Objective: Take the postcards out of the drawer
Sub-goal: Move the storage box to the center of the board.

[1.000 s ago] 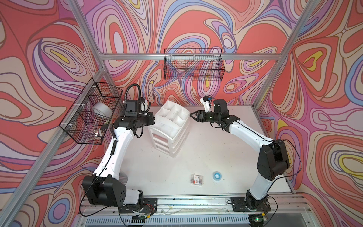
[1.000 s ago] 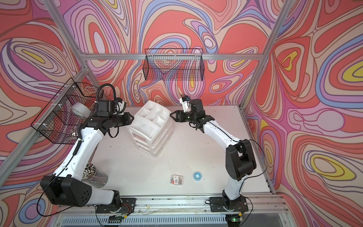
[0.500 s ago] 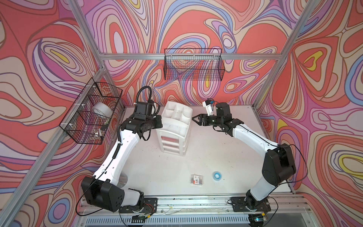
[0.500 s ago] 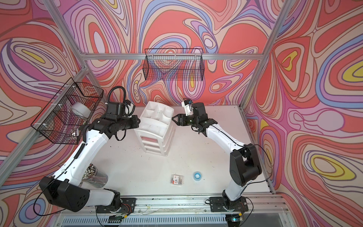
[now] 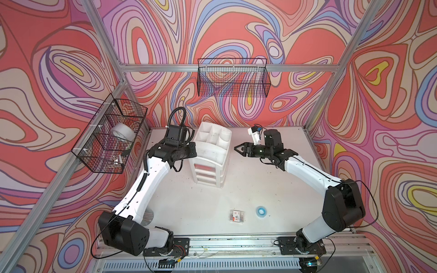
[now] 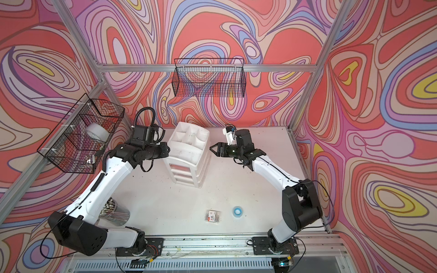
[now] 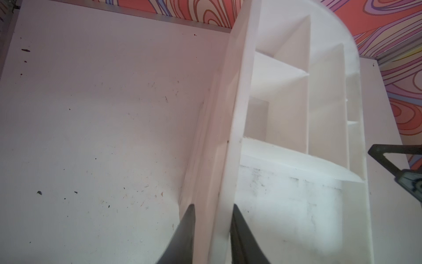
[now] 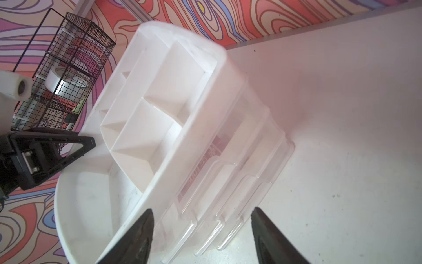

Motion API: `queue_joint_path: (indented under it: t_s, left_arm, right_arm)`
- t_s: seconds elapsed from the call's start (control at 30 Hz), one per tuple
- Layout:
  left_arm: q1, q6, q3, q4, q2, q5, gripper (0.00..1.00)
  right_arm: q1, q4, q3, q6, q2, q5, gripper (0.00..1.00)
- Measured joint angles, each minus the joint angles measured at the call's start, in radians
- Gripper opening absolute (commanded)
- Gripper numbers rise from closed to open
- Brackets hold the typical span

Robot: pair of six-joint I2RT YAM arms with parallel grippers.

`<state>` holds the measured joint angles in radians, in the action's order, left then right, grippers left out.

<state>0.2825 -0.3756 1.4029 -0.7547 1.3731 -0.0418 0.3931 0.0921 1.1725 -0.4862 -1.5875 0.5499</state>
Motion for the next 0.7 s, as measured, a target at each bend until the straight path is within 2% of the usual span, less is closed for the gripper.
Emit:
queue_joint_path:
  t_s: [0.4,0.7]
  left_arm:
    - [0.006,0.032,0.026,-0.013,0.018,0.008,0.10]
    - [0.006,0.044,0.013,-0.014,0.002,0.016,0.07]
  right_arm:
    - [0.000,-0.298,-0.164,-0.259,-0.008,0.083,0.76]
    - [0.011,-0.440,-0.175,-0.352,-0.060,0.113,0.81]
